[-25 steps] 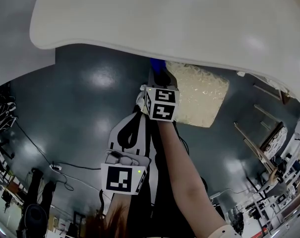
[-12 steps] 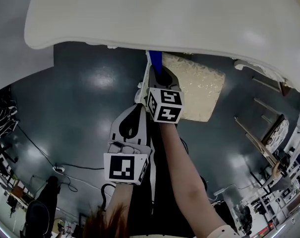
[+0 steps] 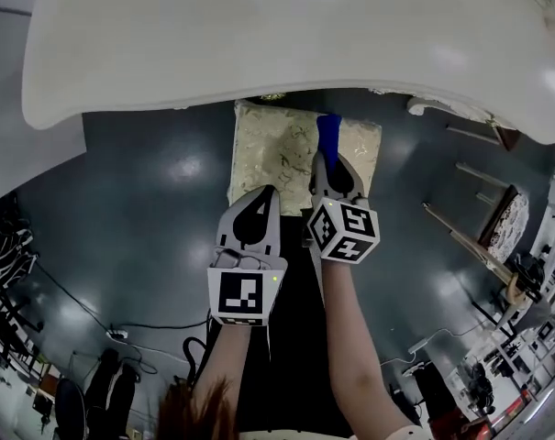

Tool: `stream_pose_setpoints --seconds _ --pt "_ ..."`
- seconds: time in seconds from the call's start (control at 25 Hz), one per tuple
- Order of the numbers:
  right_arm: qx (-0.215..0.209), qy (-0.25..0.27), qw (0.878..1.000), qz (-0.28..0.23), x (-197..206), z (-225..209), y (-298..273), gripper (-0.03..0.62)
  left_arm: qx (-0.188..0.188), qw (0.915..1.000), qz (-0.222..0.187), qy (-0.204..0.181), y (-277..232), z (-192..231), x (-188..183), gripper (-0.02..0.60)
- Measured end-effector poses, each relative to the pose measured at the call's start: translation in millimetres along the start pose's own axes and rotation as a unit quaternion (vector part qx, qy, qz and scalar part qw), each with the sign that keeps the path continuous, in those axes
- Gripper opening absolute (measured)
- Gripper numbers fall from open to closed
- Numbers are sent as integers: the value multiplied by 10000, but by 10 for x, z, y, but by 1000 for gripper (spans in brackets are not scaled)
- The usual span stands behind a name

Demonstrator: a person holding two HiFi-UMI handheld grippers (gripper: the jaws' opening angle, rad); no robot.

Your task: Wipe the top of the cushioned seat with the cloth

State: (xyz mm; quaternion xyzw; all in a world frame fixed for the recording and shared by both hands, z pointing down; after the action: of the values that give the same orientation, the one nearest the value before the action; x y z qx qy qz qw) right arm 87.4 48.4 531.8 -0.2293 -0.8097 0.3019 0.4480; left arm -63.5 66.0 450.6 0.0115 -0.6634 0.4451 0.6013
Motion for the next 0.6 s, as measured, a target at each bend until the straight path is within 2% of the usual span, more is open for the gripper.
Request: stream_pose_setpoints --seconds 0.32,0.6 --pt "1111 -578 9919 -215 -39 -1145 408 61 297 9995 35 -77 -59 -283 -28 -2" --pt "1728 -522 9834 201 158 -1799 409 61 308 9991 270 -135 -76 -352 98 -2"
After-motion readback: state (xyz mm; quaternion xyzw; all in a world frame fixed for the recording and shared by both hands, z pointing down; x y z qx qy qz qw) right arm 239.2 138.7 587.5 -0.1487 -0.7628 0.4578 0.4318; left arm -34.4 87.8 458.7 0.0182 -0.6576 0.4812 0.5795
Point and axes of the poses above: the fingertips, and each gripper's own axes: y backward along the fingers, z to its left, x out of its underside, the point moved 6 cm from there along y, backward along the fingers, and after that the axes turned 14 degrees about -y, right-handed, at the moved point
